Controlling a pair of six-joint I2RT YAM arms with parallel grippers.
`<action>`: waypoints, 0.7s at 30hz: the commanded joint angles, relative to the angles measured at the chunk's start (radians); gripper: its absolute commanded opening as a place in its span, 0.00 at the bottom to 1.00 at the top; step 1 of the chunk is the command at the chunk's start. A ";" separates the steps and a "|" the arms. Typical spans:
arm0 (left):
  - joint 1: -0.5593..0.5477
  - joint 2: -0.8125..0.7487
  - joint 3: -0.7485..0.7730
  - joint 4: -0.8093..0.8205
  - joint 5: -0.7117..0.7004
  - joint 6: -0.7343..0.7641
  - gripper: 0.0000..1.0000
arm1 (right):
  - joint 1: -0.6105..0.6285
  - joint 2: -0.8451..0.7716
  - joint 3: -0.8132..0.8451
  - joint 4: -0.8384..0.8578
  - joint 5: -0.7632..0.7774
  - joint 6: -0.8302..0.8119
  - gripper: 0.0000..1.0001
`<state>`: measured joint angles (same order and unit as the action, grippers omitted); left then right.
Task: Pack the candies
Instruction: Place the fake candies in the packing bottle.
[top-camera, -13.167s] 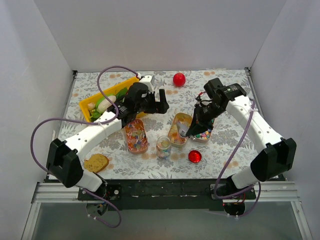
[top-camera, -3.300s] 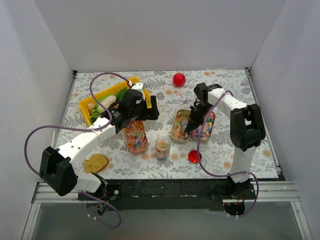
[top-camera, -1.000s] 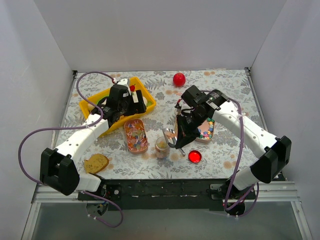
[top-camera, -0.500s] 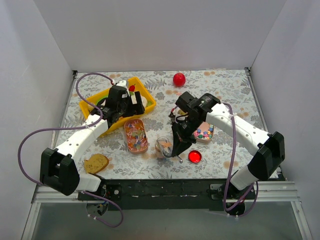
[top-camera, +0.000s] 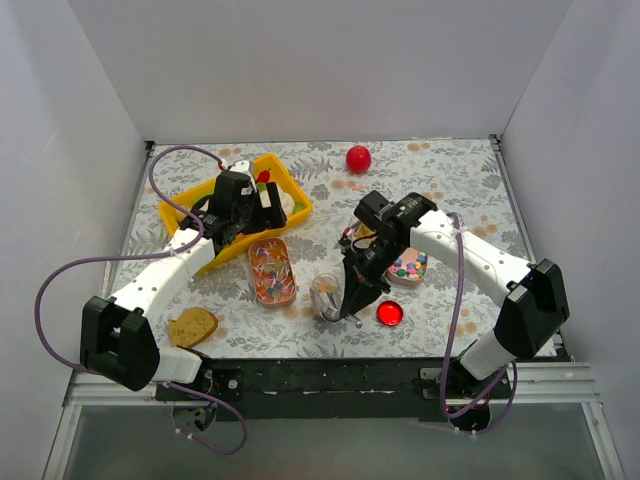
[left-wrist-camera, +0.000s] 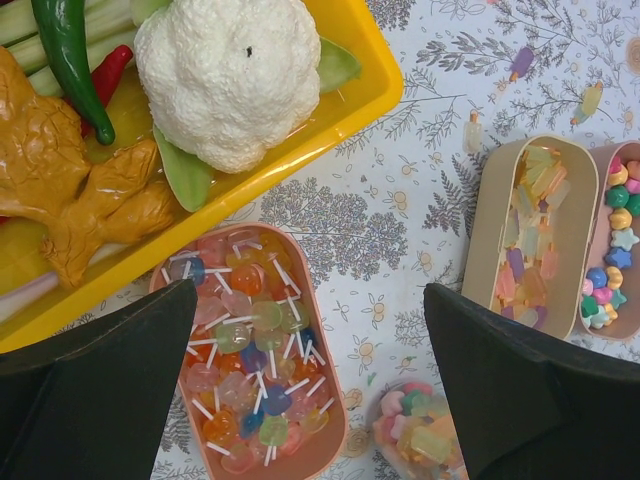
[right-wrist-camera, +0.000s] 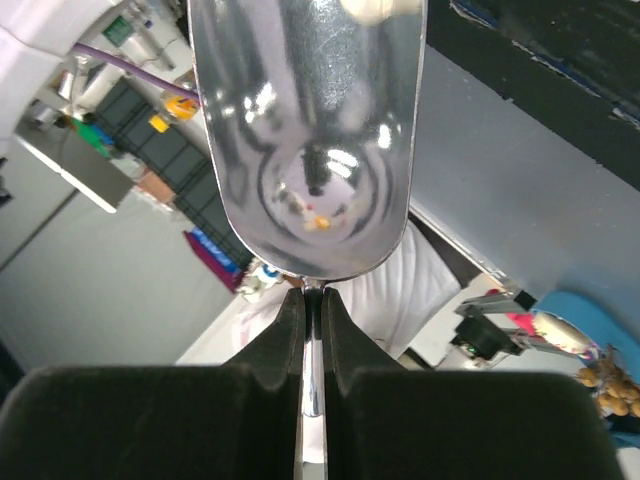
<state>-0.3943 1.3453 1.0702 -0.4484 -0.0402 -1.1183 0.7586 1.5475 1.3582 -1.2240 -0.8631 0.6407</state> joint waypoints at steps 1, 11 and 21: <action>0.009 -0.046 -0.016 -0.009 0.006 0.011 0.98 | -0.038 -0.027 -0.085 0.075 -0.128 0.068 0.01; 0.012 -0.066 -0.042 -0.068 -0.007 -0.027 0.98 | -0.084 -0.069 -0.067 0.175 -0.203 0.171 0.01; 0.012 -0.117 -0.170 -0.121 -0.001 -0.063 0.85 | -0.094 0.008 0.211 -0.002 -0.064 -0.006 0.01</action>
<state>-0.3878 1.2797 0.9249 -0.5232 -0.0368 -1.1580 0.6716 1.5486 1.4944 -1.1511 -0.9630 0.6987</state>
